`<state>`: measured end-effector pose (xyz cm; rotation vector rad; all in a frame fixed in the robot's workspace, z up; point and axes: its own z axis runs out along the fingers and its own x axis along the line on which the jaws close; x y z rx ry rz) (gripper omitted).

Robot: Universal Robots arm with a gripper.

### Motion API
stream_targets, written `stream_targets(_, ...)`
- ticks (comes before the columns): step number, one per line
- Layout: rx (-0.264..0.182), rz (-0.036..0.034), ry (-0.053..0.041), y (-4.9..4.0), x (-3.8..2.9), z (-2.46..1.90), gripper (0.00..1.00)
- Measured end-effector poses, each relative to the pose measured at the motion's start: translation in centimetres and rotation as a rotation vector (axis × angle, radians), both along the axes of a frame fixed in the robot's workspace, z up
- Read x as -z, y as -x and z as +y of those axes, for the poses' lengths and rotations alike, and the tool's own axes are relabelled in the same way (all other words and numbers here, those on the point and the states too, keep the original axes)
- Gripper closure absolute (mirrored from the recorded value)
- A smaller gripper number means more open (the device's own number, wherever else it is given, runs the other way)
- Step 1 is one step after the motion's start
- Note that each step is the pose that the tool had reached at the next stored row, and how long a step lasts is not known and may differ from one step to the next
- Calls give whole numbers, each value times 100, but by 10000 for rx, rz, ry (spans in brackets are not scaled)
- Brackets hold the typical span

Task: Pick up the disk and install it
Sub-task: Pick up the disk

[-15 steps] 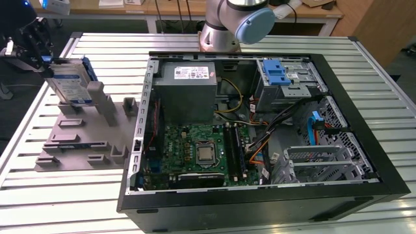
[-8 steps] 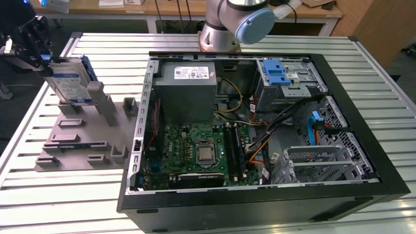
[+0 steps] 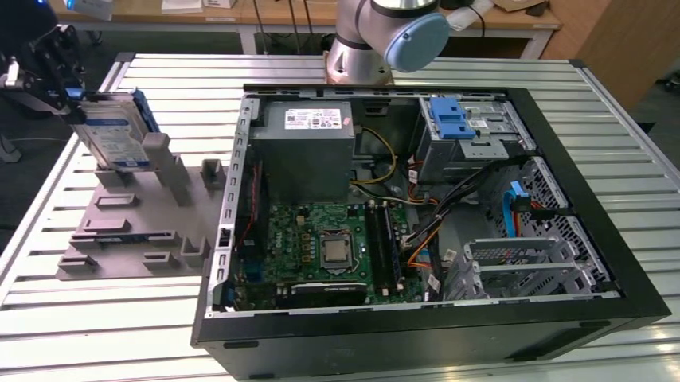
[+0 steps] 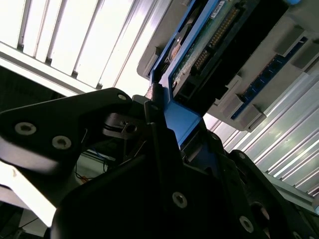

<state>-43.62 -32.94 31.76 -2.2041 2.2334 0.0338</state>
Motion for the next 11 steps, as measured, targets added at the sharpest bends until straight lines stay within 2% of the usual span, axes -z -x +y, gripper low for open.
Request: stream_targets(11,0,-1,-1,0,-39,0,64)
